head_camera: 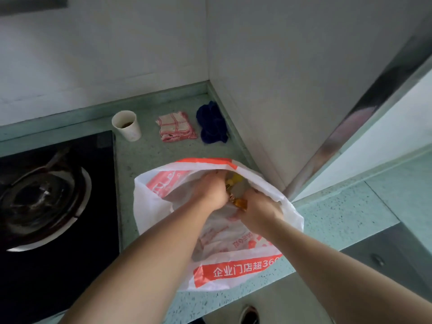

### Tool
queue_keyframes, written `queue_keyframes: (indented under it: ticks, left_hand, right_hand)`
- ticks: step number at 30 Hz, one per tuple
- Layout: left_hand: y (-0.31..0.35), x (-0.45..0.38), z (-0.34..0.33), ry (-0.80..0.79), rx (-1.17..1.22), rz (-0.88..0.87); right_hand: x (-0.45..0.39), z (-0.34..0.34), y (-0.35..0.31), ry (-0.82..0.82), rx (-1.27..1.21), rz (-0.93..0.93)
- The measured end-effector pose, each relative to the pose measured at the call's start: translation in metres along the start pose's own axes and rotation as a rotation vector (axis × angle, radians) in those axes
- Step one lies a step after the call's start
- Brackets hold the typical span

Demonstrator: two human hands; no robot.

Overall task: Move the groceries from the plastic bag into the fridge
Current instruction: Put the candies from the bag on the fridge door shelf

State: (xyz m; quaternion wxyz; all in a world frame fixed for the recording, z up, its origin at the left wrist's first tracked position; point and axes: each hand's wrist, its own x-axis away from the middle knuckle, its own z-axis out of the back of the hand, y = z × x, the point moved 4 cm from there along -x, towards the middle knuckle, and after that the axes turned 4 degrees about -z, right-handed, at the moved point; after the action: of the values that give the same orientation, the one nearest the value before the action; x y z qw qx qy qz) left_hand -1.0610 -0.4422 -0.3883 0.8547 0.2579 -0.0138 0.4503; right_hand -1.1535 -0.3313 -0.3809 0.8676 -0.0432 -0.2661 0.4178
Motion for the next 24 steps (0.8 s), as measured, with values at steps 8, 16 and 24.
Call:
queue_keyframes:
  ticks: [8, 16, 24]
  left_hand:
    - [-0.006, 0.008, 0.006, -0.059, -0.032, 0.04]
    - [-0.012, 0.018, 0.026, -0.134, -0.023, -0.033]
    - [0.005, 0.052, 0.056, -0.246, 0.174, 0.058]
  right_hand:
    - [-0.001, 0.009, 0.003, -0.121, -0.167, 0.071]
    - [0.002, 0.044, -0.009, -0.251, -0.669, -0.052]
    - [0.021, 0.066, -0.018, -0.666, -1.188, -0.282]
